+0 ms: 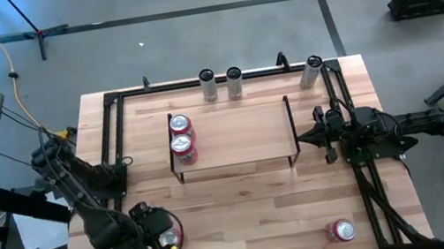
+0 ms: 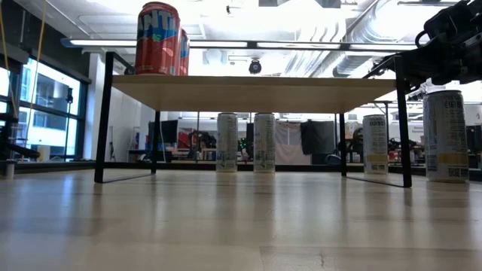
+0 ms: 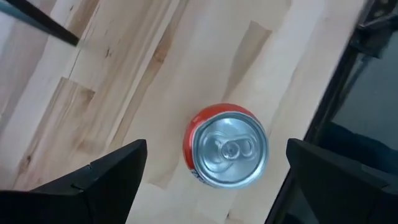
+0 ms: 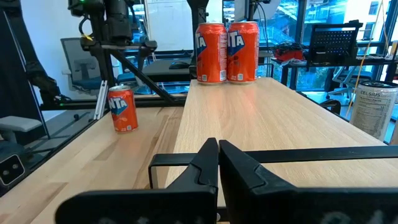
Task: Place canned beverage on shelf
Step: Put the red soda can on the shelf
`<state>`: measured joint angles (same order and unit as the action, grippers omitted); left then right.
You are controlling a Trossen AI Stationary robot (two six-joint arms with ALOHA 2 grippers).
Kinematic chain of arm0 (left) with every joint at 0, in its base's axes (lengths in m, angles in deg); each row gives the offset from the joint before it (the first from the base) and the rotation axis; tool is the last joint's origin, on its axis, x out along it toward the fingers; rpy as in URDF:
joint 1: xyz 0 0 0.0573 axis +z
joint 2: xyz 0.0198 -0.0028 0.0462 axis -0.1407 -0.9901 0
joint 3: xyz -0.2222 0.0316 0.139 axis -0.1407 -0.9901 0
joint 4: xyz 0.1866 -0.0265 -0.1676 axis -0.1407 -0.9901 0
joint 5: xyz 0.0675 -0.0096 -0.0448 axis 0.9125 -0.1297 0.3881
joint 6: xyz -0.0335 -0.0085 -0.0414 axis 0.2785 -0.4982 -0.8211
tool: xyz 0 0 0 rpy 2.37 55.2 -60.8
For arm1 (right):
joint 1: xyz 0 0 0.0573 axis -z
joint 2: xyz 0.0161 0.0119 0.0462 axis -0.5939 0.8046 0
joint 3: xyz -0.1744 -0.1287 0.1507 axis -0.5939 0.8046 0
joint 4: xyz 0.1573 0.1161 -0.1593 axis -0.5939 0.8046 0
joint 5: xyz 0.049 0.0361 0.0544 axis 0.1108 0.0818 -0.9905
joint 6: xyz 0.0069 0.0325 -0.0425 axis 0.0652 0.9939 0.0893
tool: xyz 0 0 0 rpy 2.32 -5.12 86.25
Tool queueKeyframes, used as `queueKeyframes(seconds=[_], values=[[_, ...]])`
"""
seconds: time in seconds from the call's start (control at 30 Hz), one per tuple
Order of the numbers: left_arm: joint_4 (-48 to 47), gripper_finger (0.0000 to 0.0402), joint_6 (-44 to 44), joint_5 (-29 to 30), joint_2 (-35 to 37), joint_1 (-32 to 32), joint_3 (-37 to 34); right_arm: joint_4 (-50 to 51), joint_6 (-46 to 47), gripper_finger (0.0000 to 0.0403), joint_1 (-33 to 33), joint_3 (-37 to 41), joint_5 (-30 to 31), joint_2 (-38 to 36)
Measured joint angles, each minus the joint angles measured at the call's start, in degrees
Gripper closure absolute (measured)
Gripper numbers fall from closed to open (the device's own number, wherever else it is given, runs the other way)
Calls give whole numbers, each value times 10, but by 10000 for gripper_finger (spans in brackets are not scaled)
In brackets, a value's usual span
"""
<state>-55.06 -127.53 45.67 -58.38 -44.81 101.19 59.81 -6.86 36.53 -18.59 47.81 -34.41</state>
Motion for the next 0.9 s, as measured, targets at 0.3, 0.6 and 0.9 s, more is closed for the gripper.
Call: queueKeyframes(seconds=[0.3, 0.6, 0.9], values=[[1, 22, -20, -25, -43, 12, 0, 0, 0, 402, 0, 0, 0, 0], [8, 22, -34, -39, -51, 19, 2, 0, 0, 402, 0, 0, 0, 0], [0, 22, -26, -50, -42, 23, 5, 0, 0, 402, 0, 0, 0, 0]])
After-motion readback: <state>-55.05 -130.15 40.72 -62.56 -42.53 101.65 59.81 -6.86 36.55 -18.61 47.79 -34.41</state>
